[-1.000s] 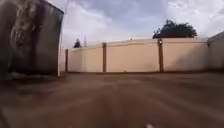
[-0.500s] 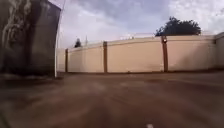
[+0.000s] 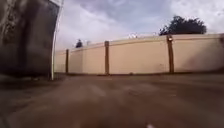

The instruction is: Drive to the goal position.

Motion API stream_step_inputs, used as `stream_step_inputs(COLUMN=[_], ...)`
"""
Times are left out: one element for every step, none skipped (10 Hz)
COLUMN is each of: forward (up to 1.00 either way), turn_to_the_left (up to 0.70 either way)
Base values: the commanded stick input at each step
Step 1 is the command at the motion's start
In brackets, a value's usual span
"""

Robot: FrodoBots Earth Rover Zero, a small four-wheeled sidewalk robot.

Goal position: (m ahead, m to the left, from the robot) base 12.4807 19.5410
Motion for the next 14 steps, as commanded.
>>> stream_step_inputs(forward=[1.0,1.0,1.0,1.0,1.0,1.0,1.0,1.0,1.0,1.0,1.0,1.0,1.0,1.0], turn_to_the_left=[0.0,0.0,0.0,0.0,0.0,0.0,0.0,0.0,0.0,0.0,0.0,0.0,0.0,0.0])
